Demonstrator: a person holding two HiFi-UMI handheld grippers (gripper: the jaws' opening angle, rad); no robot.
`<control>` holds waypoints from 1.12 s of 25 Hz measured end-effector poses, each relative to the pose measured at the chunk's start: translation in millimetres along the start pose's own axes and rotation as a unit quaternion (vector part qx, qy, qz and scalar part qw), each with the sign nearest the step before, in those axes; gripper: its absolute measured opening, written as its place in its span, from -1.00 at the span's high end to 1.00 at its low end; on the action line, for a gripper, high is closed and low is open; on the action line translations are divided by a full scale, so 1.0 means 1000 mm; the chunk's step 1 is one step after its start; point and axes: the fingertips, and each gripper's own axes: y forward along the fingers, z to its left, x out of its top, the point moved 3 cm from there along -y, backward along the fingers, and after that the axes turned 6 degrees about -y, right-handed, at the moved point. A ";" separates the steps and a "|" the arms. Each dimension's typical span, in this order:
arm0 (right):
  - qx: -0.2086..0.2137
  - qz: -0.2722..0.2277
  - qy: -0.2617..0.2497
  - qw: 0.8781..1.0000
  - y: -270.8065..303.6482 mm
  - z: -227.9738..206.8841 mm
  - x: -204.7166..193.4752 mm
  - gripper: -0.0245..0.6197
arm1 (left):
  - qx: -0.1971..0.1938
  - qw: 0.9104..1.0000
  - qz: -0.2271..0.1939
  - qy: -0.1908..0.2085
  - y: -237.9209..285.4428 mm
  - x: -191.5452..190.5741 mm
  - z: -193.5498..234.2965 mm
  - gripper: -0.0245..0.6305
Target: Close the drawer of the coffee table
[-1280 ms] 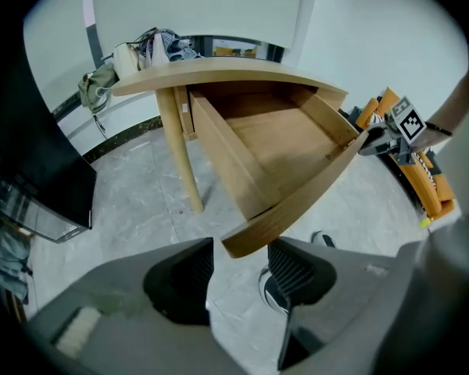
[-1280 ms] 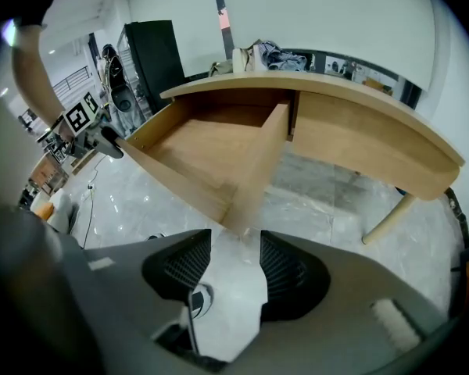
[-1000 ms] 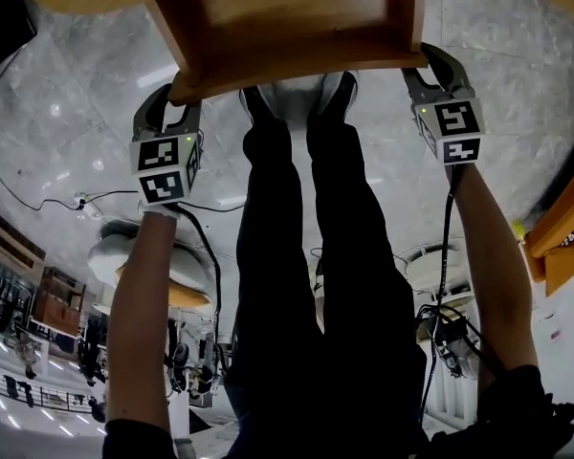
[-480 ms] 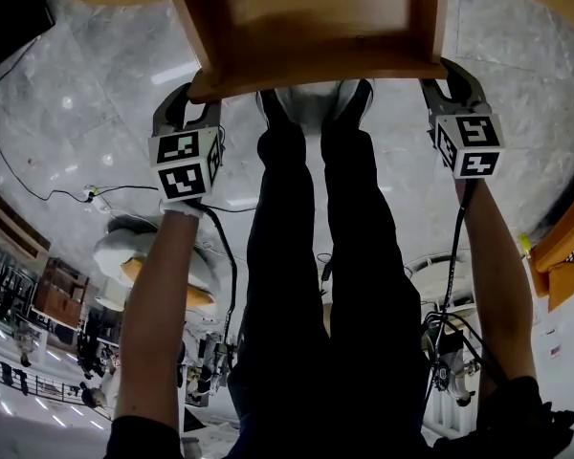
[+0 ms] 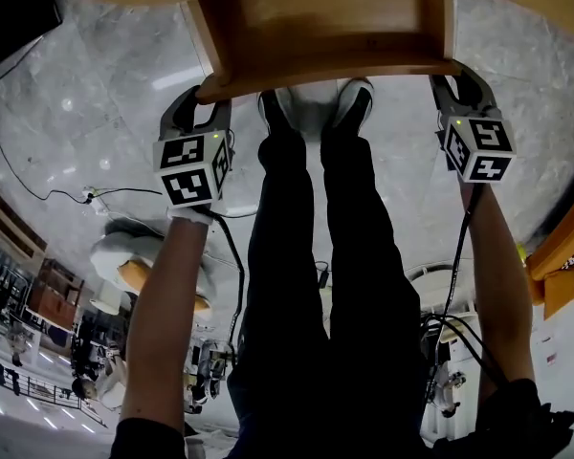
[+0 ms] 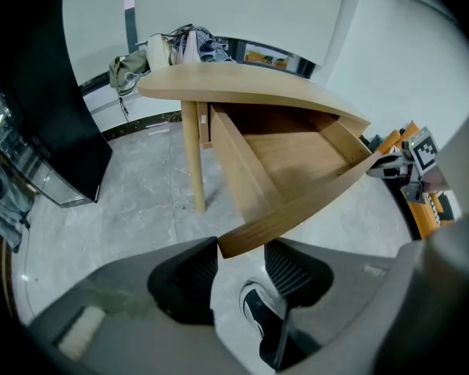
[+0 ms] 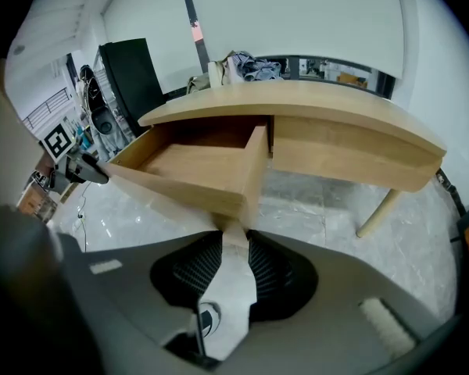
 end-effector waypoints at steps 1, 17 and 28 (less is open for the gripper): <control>0.000 -0.001 0.001 1.000 0.001 -0.001 0.001 0.59 | 0.001 1.000 -0.002 -0.002 0.001 0.002 0.000 0.33; -0.012 -0.025 0.063 0.998 0.022 -0.012 0.037 0.59 | 0.005 0.999 -0.038 -0.021 0.011 0.044 0.020 0.33; 0.020 -0.048 0.135 0.989 0.038 -0.025 0.068 0.58 | -0.002 0.995 -0.062 -0.078 0.017 0.085 0.036 0.33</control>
